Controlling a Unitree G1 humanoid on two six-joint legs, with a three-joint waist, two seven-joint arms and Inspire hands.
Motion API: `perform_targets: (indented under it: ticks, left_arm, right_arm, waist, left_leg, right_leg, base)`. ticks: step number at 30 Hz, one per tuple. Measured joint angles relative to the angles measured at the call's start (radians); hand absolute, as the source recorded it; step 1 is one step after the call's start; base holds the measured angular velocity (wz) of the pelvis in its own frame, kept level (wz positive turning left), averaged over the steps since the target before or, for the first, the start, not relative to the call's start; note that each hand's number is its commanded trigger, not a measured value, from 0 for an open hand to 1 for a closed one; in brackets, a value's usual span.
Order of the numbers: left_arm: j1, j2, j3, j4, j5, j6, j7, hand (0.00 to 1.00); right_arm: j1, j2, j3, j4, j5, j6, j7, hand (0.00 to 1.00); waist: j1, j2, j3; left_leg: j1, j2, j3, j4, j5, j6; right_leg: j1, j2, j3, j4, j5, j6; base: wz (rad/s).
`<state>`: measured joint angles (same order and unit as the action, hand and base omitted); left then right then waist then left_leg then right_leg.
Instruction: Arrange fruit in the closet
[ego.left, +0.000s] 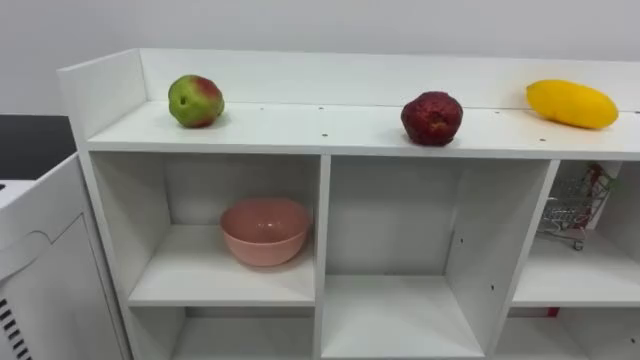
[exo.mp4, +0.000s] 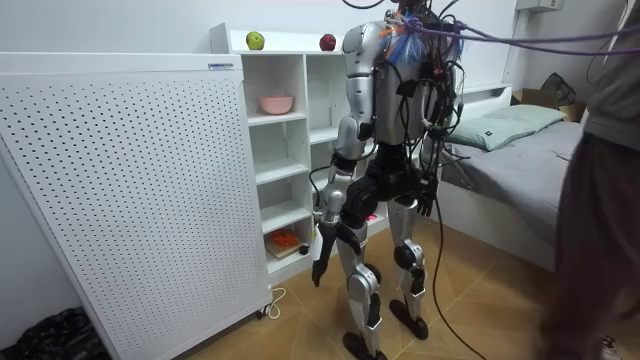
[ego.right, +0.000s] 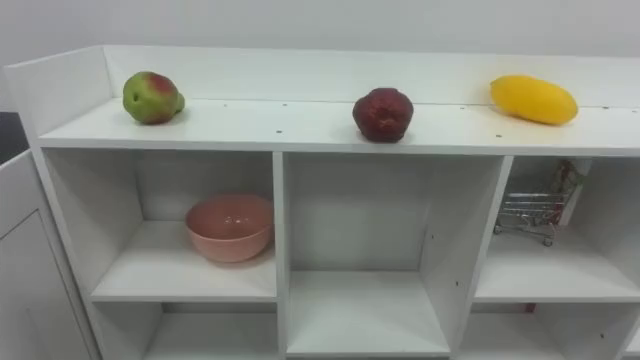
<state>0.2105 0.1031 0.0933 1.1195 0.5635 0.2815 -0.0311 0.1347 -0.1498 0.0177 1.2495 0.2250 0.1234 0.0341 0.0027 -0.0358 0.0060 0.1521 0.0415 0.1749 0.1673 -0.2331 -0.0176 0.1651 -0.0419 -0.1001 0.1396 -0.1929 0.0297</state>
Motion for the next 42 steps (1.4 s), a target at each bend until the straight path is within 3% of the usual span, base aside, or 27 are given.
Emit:
perform_targets:
  ticks: [10,11,15,20,22,27,30,35,37,42]
  left_arm:
    - [-0.001,0.0,0.001,-0.001,-0.002,0.0,0.003,0.0]
    - [-0.002,0.0,0.0,-0.002,-0.002,-0.001,0.004,0.0]
    - [-0.007,-0.001,0.002,-0.002,-0.001,-0.007,0.02,0.0]
    - [-0.005,-0.001,0.013,-0.013,-0.001,-0.033,0.021,0.0]
    - [-0.001,-0.001,0.016,-0.022,-0.001,-0.049,0.021,0.0]
    - [-0.003,0.001,0.042,-0.031,-0.005,-0.078,0.042,0.0]
    - [-0.005,0.005,0.044,-0.038,-0.01,-0.093,0.076,0.0]
    - [0.007,0.011,0.043,-0.039,-0.011,-0.113,0.14,0.0]
    - [0.016,0.009,0.039,-0.041,-0.016,-0.123,0.145,0.0]
    - [0.039,0.013,0.001,-0.039,-0.033,-0.151,0.157,0.0]
  right_arm:
    - [-0.007,0.0,-0.003,0.001,-0.004,0.001,-0.022,0.0]
    - [-0.008,0.001,-0.003,-0.001,-0.004,0.001,-0.035,0.0]
    - [-0.009,0.001,-0.01,-0.001,0.001,0.001,-0.066,0.0]
    - [-0.001,0.007,-0.053,-0.009,0.05,-0.003,-0.114,0.0]
    - [-0.001,0.005,-0.093,-0.042,0.048,0.0,-0.135,0.0]
    - [-0.061,0.001,-0.22,-0.261,0.055,-0.001,-0.211,0.0]
    - [-0.067,0.001,-0.236,-0.563,0.04,-0.008,-0.285,0.0]
    - [-0.065,0.001,-0.235,-1.0,-0.084,-0.061,-0.381,0.0]
    - [-0.064,0.001,-0.235,-1.117,-0.133,-0.067,-0.402,0.0]
    - [-0.091,-0.001,-0.233,-1.308,-0.199,-0.131,-0.466,0.0]
  waist:
    - [0.0,-0.001,0.0004]
    - [0.0,0.008,-0.0041]
    - [0.0,0.013,-0.0049]
    - [0.0,0.012,0.0001]
    - [-0.001,0.011,-0.0015]
    - [-0.032,0.007,-0.0016]
    - [-0.033,0.001,-0.0002]
    - [-0.031,-0.009,-0.0031]
    - [-0.027,-0.01,-0.0036]
    - [-0.018,-0.008,-0.0046]
  left_leg:
    - [-0.003,0.0,0.003,-0.001,0.0,0.0]
    - [-0.003,0.0,0.003,-0.001,0.0,0.0]
    - [-0.003,0.0,0.003,-0.001,0.0,0.0]
    - [-0.002,0.0,0.001,0.0,0.0,0.0]
    - [-0.001,0.0,0.001,0.0,0.0,0.0]
    - [-0.001,-0.001,0.017,0.0,0.0,0.0]
    - [-0.007,-0.001,0.02,-0.001,0.0,0.0]
    - [-0.007,0.0,0.017,0.0,0.001,0.0]
    - [-0.008,0.001,0.013,-0.001,0.001,0.0]
    - [-0.005,0.0,0.012,-0.002,0.001,0.0]
  right_leg:
    - [-0.003,0.001,0.003,0.0,0.0,0.0]
    - [-0.005,0.001,0.003,0.0,0.0,0.0]
    - [-0.004,0.001,0.004,0.002,0.0,0.0]
    - [0.007,0.001,-0.003,-0.001,0.0,0.0]
    - [0.007,0.0,-0.003,0.0,0.0,0.0]
    - [-0.009,0.0,0.012,0.0,-0.001,0.0]
    - [-0.023,0.0,0.02,0.002,-0.001,0.0]
    - [-0.026,0.003,0.018,0.006,-0.001,0.0]
    - [-0.035,0.003,0.018,0.013,-0.001,0.0]
    - [-0.044,0.003,0.011,0.014,0.0,0.0]
  base:
    - [0.0]
    - [0.0]
    - [0.0]
    - [0.02]
    - [0.0]
    - [-0.09]
    - [-0.09]
    - [0.0]
    - [-0.1]
    - [-0.16]
